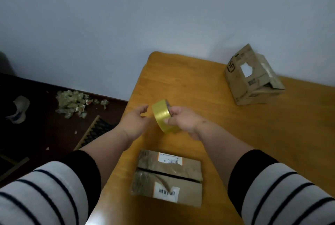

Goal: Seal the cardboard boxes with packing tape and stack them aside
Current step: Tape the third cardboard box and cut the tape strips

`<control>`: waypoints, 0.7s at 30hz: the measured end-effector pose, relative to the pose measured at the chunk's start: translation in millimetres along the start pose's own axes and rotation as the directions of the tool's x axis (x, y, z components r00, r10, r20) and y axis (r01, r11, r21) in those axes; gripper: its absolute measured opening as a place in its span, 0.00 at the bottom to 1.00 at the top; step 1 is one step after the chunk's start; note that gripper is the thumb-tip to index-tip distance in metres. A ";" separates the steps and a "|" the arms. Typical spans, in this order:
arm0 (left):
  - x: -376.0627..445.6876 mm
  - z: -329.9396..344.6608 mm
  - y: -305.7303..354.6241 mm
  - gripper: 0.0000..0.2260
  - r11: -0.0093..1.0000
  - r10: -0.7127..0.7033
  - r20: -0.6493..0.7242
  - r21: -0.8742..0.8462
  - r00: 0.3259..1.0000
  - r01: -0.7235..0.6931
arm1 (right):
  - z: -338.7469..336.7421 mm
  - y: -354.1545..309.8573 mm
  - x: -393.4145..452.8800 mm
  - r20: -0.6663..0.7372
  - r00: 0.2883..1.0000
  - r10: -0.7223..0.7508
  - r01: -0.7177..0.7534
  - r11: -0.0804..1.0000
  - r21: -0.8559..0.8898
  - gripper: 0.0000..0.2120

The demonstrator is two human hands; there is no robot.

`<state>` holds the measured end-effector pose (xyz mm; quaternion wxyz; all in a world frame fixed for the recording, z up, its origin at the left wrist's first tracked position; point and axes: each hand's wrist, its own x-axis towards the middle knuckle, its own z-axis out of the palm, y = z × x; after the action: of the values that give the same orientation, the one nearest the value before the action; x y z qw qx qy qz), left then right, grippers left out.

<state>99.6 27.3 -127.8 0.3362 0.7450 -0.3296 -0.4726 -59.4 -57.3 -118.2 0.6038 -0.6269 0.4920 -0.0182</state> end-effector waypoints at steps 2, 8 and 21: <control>-9.9 -2.5 5.1 0.30 0.999 0.011 0.022 -0.038 1.000 -0.010 | 8.1 -2.7 -17.0 0.025 0.999 -0.048 0.045 0.993 0.110 0.10; -41.4 -16.1 11.8 0.35 0.996 0.087 0.099 -0.007 0.991 -0.087 | 22.3 -12.4 -73.6 0.008 0.998 -0.058 0.055 0.978 0.202 0.11; -101.1 -19.8 5.2 0.22 0.992 0.053 0.218 -0.120 0.974 -0.028 | 42.7 -4.5 -156.2 -0.005 0.999 -0.035 0.032 0.849 0.527 0.14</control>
<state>83.0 110.0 -68.3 0.3500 0.6601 -0.3520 -0.5639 -110.8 73.1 -37.0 0.7532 -0.4458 0.4559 -0.1616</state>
